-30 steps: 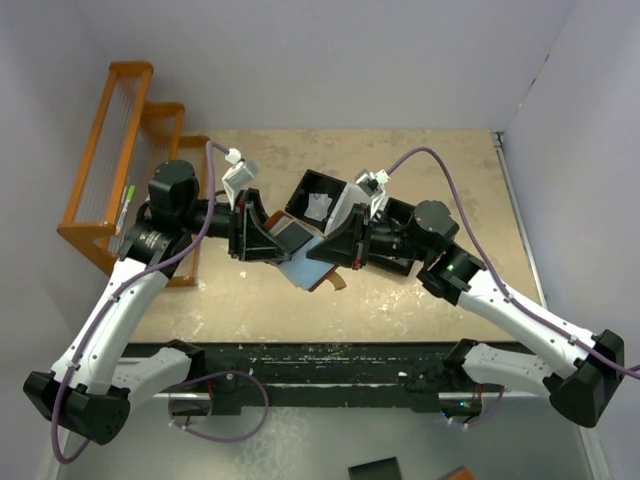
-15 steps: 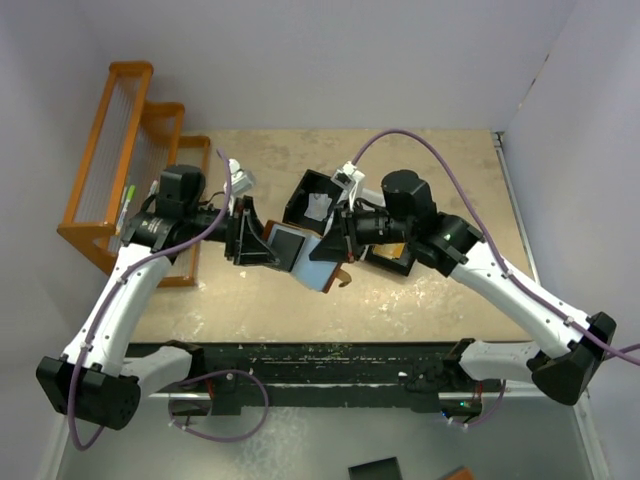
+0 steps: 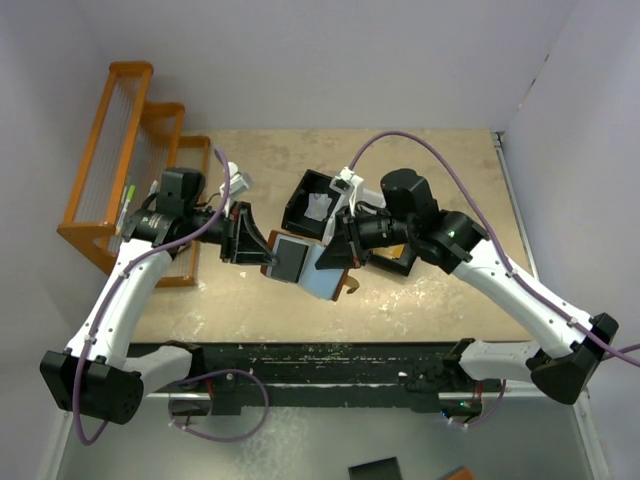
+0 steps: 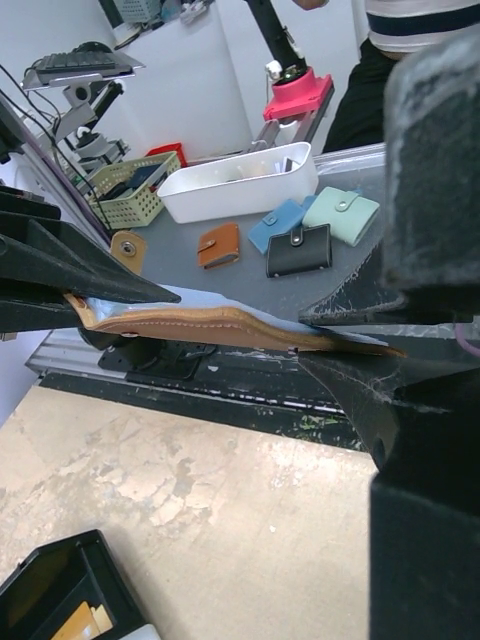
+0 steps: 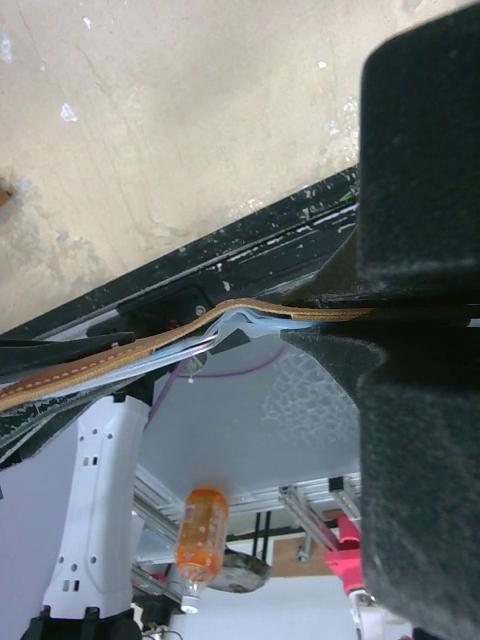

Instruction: Take the credit cards out of the card holder

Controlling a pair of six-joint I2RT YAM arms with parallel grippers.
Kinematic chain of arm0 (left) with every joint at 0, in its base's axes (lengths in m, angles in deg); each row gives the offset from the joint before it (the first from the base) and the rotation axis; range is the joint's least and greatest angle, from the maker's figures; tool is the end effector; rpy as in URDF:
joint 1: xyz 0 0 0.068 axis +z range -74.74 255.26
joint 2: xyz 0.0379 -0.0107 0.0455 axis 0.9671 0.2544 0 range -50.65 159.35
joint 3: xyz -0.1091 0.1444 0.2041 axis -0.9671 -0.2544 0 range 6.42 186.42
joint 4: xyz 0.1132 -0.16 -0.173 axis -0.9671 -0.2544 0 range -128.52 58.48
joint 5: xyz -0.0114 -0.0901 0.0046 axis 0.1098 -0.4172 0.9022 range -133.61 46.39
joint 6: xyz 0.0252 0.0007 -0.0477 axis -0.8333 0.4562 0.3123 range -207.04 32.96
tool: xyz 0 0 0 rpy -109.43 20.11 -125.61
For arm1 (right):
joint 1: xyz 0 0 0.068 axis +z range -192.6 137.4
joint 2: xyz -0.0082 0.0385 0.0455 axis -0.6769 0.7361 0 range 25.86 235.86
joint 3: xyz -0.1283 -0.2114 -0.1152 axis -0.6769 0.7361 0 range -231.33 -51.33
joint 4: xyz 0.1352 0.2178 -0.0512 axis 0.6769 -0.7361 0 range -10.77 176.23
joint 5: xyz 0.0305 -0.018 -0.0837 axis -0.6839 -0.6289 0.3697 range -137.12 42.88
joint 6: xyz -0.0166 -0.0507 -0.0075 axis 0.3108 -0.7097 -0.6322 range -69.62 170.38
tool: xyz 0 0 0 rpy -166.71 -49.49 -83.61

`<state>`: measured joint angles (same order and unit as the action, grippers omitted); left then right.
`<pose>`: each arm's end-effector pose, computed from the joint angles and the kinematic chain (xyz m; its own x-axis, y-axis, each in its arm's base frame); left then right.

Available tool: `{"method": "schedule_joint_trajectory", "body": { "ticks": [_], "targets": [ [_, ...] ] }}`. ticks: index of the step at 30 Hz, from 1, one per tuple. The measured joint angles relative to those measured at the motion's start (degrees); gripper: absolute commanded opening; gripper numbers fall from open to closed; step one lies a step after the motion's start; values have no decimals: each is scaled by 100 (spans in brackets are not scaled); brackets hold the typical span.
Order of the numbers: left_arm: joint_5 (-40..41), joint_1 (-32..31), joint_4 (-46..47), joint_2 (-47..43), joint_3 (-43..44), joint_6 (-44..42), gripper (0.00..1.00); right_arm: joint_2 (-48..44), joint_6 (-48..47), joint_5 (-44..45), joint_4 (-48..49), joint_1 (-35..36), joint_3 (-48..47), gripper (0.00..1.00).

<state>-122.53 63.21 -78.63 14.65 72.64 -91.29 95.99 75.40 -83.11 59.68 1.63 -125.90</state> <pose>0.1976 -0.0779 0.3588 -0.6516 0.1536 -0.7429 0.7549 0.0350 -0.6549 0.1753 0.1999 0.4019 -0.6480 -0.1534 -0.7460 -0.7509 0.2923 0.5922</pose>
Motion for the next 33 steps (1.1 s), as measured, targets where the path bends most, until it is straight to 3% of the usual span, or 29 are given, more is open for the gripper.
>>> {"method": "schedule_joint_trajectory", "body": {
  "ticks": [7, 19, 33],
  "targets": [
    [-293, 0, -166, 0, 0, -140, 8, 7, 2, -269, -122, 0, -85, 0],
    [-791, 31, -673, 0, 31, -481, 36, 310, 52, -584, -122, -2, -289, 0],
    [-662, 46, -754, 0, 31, -671, 34, 343, 31, -667, -341, -2, -428, 0]
  ]
}}
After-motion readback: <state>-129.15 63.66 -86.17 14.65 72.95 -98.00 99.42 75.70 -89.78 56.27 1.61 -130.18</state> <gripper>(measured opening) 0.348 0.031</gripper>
